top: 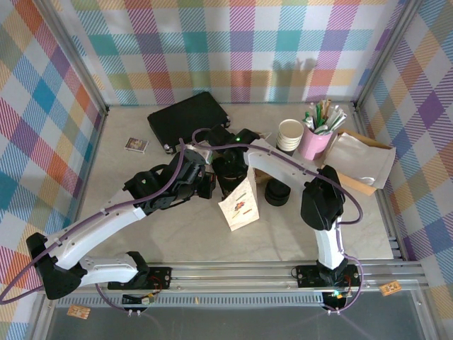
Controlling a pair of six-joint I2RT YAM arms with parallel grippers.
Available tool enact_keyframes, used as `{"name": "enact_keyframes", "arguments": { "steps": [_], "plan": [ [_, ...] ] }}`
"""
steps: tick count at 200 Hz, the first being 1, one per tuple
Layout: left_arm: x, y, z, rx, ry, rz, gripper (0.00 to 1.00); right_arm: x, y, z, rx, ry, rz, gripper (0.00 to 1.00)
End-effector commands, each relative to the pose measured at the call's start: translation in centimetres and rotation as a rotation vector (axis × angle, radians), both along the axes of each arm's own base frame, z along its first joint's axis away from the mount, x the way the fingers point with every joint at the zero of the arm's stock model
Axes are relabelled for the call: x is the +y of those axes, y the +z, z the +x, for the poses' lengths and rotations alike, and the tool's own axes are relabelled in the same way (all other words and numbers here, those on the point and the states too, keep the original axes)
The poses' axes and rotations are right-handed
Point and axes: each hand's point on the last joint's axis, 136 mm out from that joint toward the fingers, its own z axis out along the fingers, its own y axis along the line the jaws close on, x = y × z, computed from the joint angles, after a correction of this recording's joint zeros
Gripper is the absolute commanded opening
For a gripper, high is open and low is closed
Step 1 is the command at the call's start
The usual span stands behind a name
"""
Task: Pack the takeout coffee
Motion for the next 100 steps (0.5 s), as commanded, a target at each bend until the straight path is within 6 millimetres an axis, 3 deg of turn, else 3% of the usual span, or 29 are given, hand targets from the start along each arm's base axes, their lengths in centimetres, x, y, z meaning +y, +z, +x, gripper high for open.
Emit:
{"name": "enact_keyframes", "arguments": {
  "steps": [1, 58, 100],
  "plan": [
    [0.62, -0.09, -1.21, 0.011, -0.035, 0.048, 0.0, -1.61, -2.1, -0.38, 0.027, -0.017, -0.076, 0.5],
    [0.7, -0.21, -1.17, 0.012, -0.028, 0.05, 0.0, -1.31, -2.26, -0.69, 0.011, 0.004, -0.075, 0.51],
    [0.62, -0.21, -1.13, 0.014, -0.026, 0.047, 0.0, -1.48, -2.39, -0.95, 0.029, 0.004, -0.088, 0.72]
  ]
}}
